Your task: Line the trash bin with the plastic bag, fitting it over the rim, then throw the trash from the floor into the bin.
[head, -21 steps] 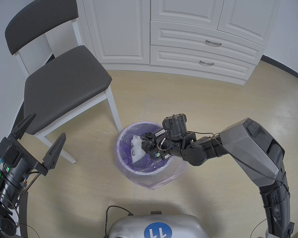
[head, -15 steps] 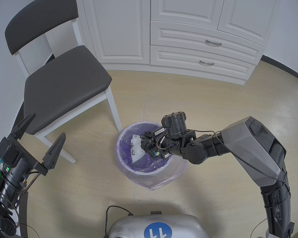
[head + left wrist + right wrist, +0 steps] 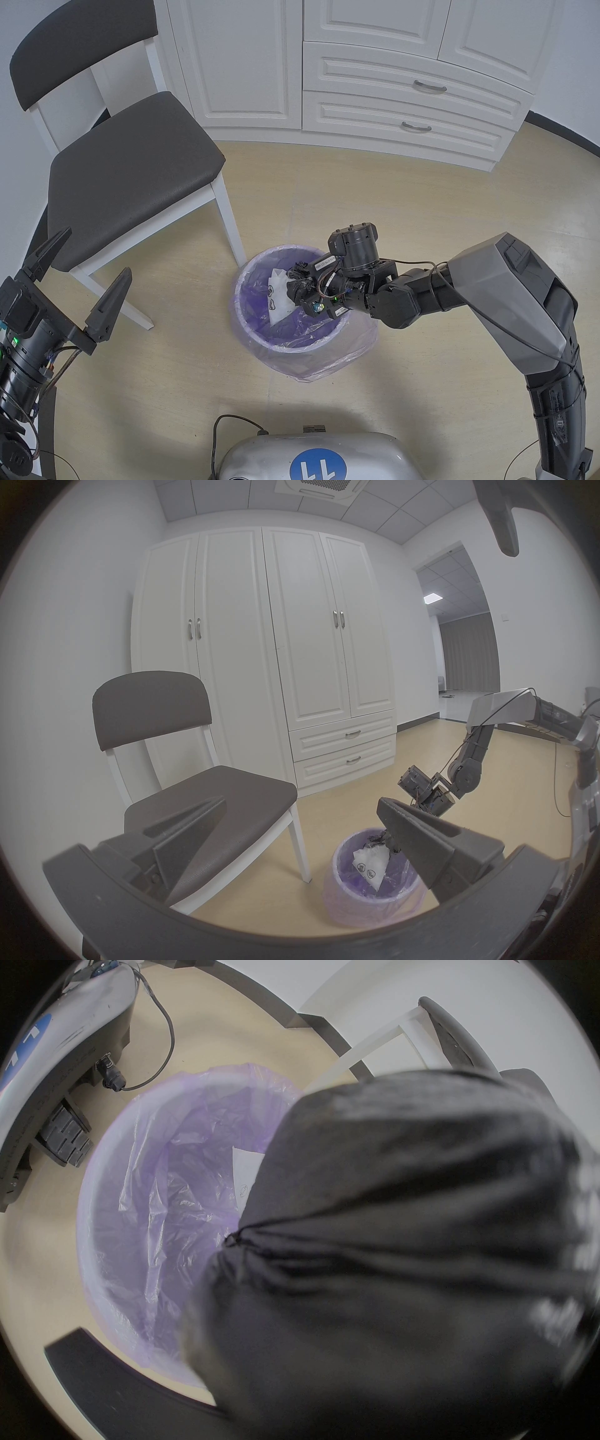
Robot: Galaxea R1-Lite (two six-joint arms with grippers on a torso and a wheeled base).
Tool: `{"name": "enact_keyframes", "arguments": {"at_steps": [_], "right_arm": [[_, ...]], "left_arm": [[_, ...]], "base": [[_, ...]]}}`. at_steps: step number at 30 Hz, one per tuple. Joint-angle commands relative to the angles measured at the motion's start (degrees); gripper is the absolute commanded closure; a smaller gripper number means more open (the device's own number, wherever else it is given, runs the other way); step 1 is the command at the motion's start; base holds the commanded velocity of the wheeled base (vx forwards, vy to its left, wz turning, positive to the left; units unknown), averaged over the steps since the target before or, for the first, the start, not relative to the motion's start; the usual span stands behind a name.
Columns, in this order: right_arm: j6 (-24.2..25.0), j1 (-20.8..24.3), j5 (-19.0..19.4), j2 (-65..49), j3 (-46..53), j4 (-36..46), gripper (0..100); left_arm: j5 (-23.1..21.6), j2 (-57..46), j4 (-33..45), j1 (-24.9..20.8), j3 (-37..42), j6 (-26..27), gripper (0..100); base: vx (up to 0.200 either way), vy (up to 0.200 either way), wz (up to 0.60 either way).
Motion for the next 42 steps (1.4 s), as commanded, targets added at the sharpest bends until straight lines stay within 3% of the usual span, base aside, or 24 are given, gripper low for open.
{"name": "enact_keyframes", "arguments": {"at_steps": [1,22,28,35,42], "right_arm": [[-0.07,-0.04,0.00,0.21,0.05,-0.03,0],[0.45,0.66,0.00,-0.49,-4.87,-0.03,0],[5.46,2.95,-1.67,-1.29,-7.16,-0.03,0],[7.31,4.62,-2.55,-2.16,-10.15,-0.03,0],[8.45,4.44,-2.46,-2.69,-2.94,-1.09,0]], "left_arm": [[0.01,-0.03,-0.02,0.00,0.03,-0.01,0],[0.01,0.41,-0.02,-0.26,0.38,0.07,0],[0.01,0.41,-0.02,-0.26,0.47,0.16,0],[0.01,0.32,-0.02,-0.35,0.47,0.16,0],[0.01,0.14,-0.02,-0.35,0.47,0.07,0]], "base": [[0.000,0.000,0.00],[0.000,0.000,0.00],[0.000,0.000,0.00],[0.000,0.000,0.00],[0.000,0.000,0.00]]}}
